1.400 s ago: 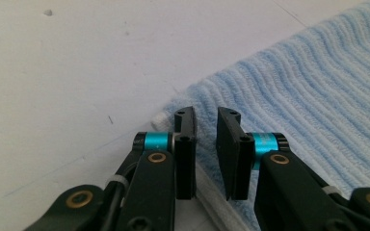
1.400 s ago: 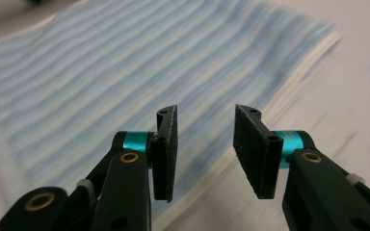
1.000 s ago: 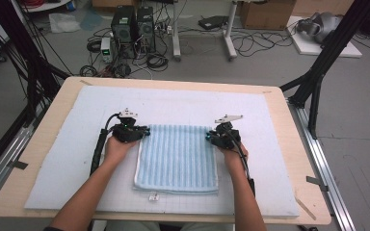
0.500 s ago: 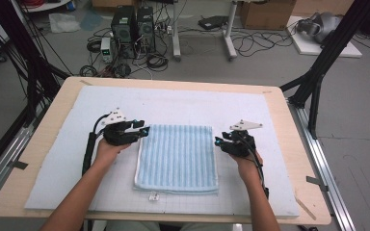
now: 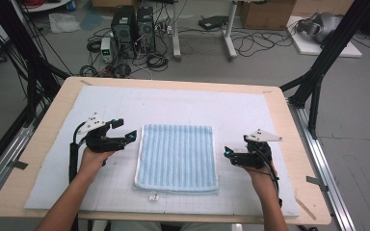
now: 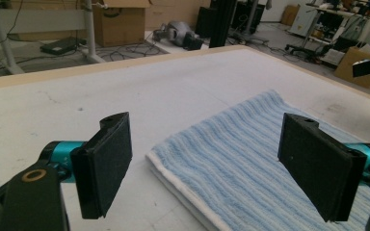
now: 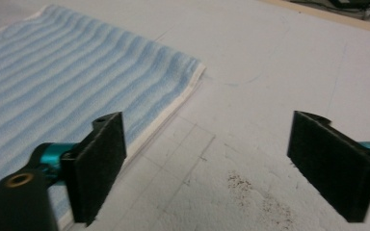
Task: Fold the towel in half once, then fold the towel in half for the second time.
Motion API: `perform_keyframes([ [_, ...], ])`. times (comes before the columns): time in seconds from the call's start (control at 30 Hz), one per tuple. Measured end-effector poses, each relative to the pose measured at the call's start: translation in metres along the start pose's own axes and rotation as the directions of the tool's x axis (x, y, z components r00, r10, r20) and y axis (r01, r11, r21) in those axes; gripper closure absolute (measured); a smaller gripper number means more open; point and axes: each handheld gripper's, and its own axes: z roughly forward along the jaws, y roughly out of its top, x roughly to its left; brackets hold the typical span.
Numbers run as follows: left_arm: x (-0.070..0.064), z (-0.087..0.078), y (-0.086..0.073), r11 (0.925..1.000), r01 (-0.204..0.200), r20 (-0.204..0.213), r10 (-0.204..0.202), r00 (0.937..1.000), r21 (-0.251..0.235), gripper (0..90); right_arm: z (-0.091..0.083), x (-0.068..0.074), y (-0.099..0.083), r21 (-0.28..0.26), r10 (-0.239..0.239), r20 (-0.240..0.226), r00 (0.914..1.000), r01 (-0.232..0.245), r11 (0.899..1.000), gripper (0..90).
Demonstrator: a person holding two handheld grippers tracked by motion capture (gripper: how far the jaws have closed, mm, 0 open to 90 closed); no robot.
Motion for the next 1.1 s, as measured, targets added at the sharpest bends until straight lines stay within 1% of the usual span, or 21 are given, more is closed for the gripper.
perform_keyframes([
  [0.03,0.0006,-0.0005,0.0001,1.0000,0.001,-0.001,-0.001,1.0000,-0.001,20.1,-0.0011,-0.0010,-0.0002,-0.007,0.005,-0.009,0.9999,-0.005,1.000,11.4],
  [0.1,0.0012,-0.0003,-0.0003,0.9999,0.010,-0.005,-0.010,0.9999,0.006,20.2,-0.0017,-0.0031,-0.0009,-0.020,-0.003,-0.013,0.9999,0.003,1.000,11.4],
  [0.23,-0.0007,0.0005,-0.0012,0.9994,0.008,-0.009,-0.008,0.9999,0.033,19.5,-0.0004,-0.0054,-0.0017,-0.023,-0.008,-0.013,0.9999,0.007,1.000,11.2],
  [0.27,-0.0013,0.0008,-0.0015,0.9994,0.010,-0.007,-0.010,0.9999,0.033,19.5,-0.0008,-0.0050,-0.0017,-0.024,-0.006,-0.016,0.9999,0.006,1.000,11.2],
  [0.33,-0.0021,0.0012,-0.0017,0.9991,0.009,-0.003,-0.008,1.0000,0.041,19.3,-0.0015,-0.0044,-0.0016,-0.026,-0.018,-0.015,0.9997,0.018,0.999,11.2],
  [0.47,-0.0024,0.0021,-0.0019,0.9992,0.007,-0.001,-0.007,1.0000,0.039,19.3,-0.0025,-0.0038,-0.0027,-0.021,-0.013,-0.017,0.9998,0.013,1.000,11.1],
  [0.53,-0.0017,0.0025,-0.0020,0.9993,0.011,-0.010,-0.011,0.9999,0.035,19.3,-0.0023,-0.0048,-0.0031,-0.020,-0.010,-0.017,0.9998,0.009,1.000,11.1],
  [0.6,-0.0008,0.0027,-0.0023,0.9990,0.023,-0.008,-0.023,0.9997,0.037,19.4,-0.0015,-0.0058,-0.0033,-0.020,-0.012,-0.015,0.9998,0.011,1.000,11.1],
  [0.63,-0.0005,0.0027,-0.0025,0.9989,0.026,-0.008,-0.025,0.9996,0.040,19.4,-0.0011,-0.0056,-0.0033,-0.017,-0.003,-0.017,0.9998,0.003,1.000,11.1],
  [0.77,0.0002,0.0017,-0.0022,0.9986,0.032,-0.008,-0.032,0.9995,0.043,19.5,0.0000,-0.0043,-0.0042,-0.009,-0.013,-0.022,0.9997,0.013,1.000,11.1],
  [0.87,0.0014,0.0016,-0.0025,0.9981,0.043,-0.010,-0.043,0.9990,0.045,21.3,-0.0001,-0.0041,-0.0043,-0.012,-0.011,-0.026,0.9996,0.011,1.000,11.1],
  [0.93,0.0025,0.0018,-0.0030,0.9971,0.059,-0.006,-0.059,0.9982,0.049,21.1,-0.0002,-0.0041,-0.0044,-0.013,-0.003,-0.029,0.9996,0.002,1.000,11.1],
  [0.97,0.0033,0.0016,-0.0031,0.9968,0.056,-0.011,-0.056,0.9984,0.056,21.1,-0.0001,-0.0043,-0.0046,-0.014,0.000,-0.033,0.9994,-0.001,1.000,11.1],
  [1.03,0.0045,0.0027,-0.0031,0.9967,0.060,-0.010,-0.060,0.9982,0.055,21.0,0.0000,-0.0040,-0.0048,-0.011,0.002,-0.037,0.9993,-0.003,1.000,11.1],
  [1.1,0.0059,0.0044,-0.0019,0.9966,0.056,-0.015,-0.055,0.9984,0.060,21.0,0.0002,-0.0035,-0.0045,-0.014,-0.004,-0.044,0.9990,0.004,1.000,11.1],
])
